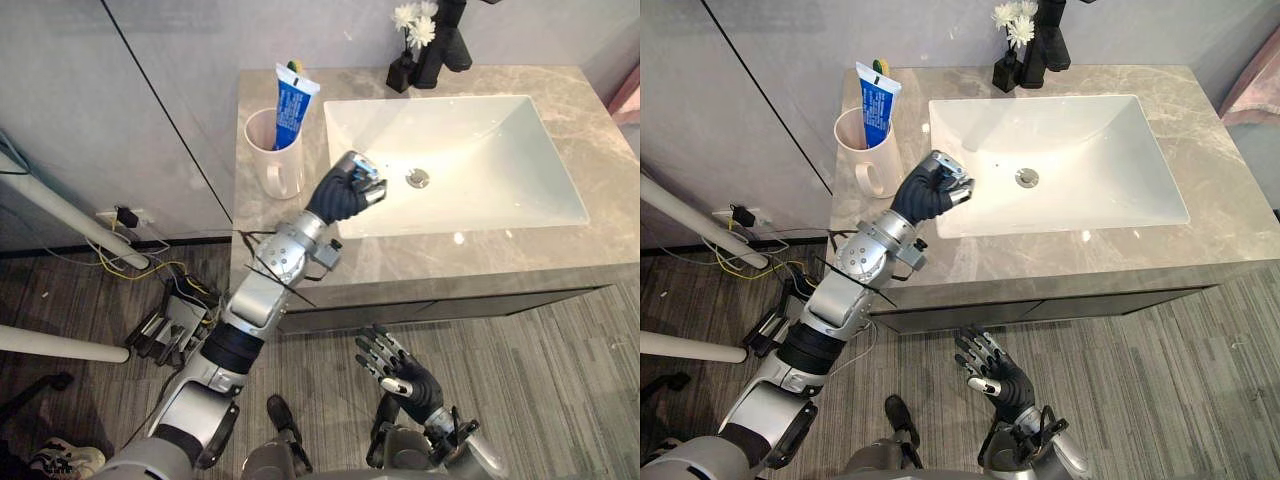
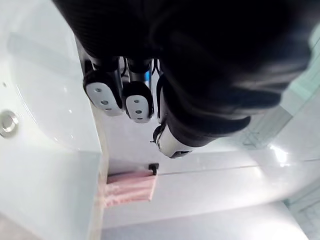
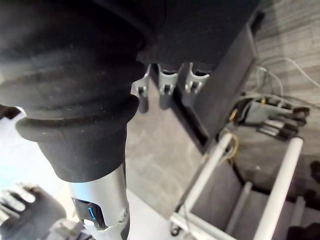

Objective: Organize washtable

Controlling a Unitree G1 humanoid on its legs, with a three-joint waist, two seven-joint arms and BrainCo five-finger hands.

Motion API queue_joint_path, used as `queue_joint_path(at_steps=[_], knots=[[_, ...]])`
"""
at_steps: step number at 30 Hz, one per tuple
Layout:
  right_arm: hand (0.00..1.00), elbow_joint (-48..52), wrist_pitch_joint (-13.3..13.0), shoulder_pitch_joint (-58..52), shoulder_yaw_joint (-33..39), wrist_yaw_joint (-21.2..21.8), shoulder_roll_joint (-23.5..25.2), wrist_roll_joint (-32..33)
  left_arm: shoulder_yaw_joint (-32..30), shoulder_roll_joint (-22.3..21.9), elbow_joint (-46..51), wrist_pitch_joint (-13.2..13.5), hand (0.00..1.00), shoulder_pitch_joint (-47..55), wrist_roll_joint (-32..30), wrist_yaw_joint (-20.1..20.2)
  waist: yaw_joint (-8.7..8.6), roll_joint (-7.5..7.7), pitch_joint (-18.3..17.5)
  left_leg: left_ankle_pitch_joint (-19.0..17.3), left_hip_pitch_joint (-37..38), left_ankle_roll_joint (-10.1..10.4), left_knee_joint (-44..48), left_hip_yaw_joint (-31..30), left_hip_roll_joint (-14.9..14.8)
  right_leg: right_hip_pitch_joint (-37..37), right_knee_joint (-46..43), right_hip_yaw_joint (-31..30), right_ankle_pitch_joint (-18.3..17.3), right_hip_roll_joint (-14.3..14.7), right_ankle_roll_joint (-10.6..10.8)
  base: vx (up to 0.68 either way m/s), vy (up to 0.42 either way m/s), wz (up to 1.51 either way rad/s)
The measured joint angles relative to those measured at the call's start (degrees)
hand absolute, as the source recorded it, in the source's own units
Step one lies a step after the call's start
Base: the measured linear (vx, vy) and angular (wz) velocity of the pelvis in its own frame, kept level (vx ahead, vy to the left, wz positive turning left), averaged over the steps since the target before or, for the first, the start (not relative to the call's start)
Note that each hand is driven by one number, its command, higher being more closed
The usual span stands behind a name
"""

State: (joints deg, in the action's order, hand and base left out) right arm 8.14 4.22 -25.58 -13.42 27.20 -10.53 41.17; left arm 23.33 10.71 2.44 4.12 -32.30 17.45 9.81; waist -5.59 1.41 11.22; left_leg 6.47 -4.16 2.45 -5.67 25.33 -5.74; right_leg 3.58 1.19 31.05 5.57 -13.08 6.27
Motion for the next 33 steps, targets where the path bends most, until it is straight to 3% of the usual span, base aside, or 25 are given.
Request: queue_joint_path(at_steps=[4, 9, 11, 15, 18, 22, 28, 33], knots=[[0.00, 0.0, -0.4, 0.3, 0.0, 0.0, 0.0, 0.0, 1.4, 0.1, 2.7, 0.2, 1.00, 3.7, 3.7, 2.3, 0.17, -1.89, -1.1, 0.1, 0.0, -0.2, -0.1, -1.5, 0.2, -1.1, 0.1, 1.6, 0.0, -0.1, 0.0, 0.02, 0.003, 0.17], [0.00, 0.0, -0.5, 0.5, 0.1, 0.0, -0.1, -0.1, 0.9, 2.7, 7.9, 0.2, 1.00, 8.7, 7.4, 3.5, 0.29, -2.86, -1.9, 0.2, 0.4, -0.3, -0.2, -3.0, 0.4, -2.5, 0.2, 3.0, -0.1, -0.2, 0.0, -0.01, 0.010, 0.14], [0.00, 0.0, -0.5, 0.5, 0.6, 0.0, 0.0, -0.2, -0.4, 3.8, 11.3, 0.2, 1.00, 10.2, 9.1, 4.0, 0.43, -2.90, -1.9, 0.2, 0.5, -0.3, -0.2, -3.5, 0.4, -3.0, 0.2, 3.6, -0.1, -0.2, 0.0, -0.02, 0.005, 0.18], [0.00, 0.0, -0.6, 0.4, 1.6, 0.1, 0.0, -0.3, -9.3, 5.4, 13.0, 1.4, 1.00, 13.6, 10.7, 3.7, 0.87, -3.27, -3.4, 0.4, 0.5, -0.4, -0.2, -4.7, 0.5, -3.8, 0.3, 4.8, -0.2, -0.2, 0.0, -0.03, 0.005, 0.14], [0.00, -0.8, -0.9, 0.4, 1.7, 0.1, 0.0, -0.3, -14.5, 7.2, 12.6, 2.0, 1.00, 17.1, 10.9, 2.9, 1.60, -3.26, -4.2, 0.5, 0.6, -0.4, -0.2, -5.0, 0.5, -4.2, 0.3, 5.2, -0.6, -0.2, -0.1, -0.02, 0.002, 0.10], [0.00, -2.6, -0.9, 0.4, 1.7, 0.1, 0.1, -1.5, -16.7, 8.1, 11.7, 1.9, 1.00, 21.5, 10.9, 2.3, 2.10, -2.77, -5.3, 0.6, 0.3, -0.5, -0.2, -5.8, 0.7, -4.5, 0.4, 5.9, -0.6, -0.3, 0.0, 0.01, 0.005, 0.10], [0.00, -2.7, -0.8, 0.3, 1.7, 0.1, 0.1, -1.7, -16.5, 7.7, 7.5, 1.1, 1.00, 22.7, 10.2, 2.4, 1.89, -1.42, -6.1, 0.8, 0.0, -0.6, -0.2, -6.2, 0.8, -4.4, 0.4, 6.3, -0.6, -0.4, 0.0, 0.00, 0.002, 0.03], [0.00, -3.0, -0.4, 0.1, 1.6, -0.2, 0.0, -1.8, -13.0, 5.9, 3.7, 0.1, 1.00, 22.7, 8.2, 2.5, 1.83, -1.26, -6.2, 0.8, 0.0, -0.6, -0.2, -6.1, 0.8, -4.3, 0.3, 6.2, -0.6, -0.4, 0.0, 0.00, 0.000, 0.00]])
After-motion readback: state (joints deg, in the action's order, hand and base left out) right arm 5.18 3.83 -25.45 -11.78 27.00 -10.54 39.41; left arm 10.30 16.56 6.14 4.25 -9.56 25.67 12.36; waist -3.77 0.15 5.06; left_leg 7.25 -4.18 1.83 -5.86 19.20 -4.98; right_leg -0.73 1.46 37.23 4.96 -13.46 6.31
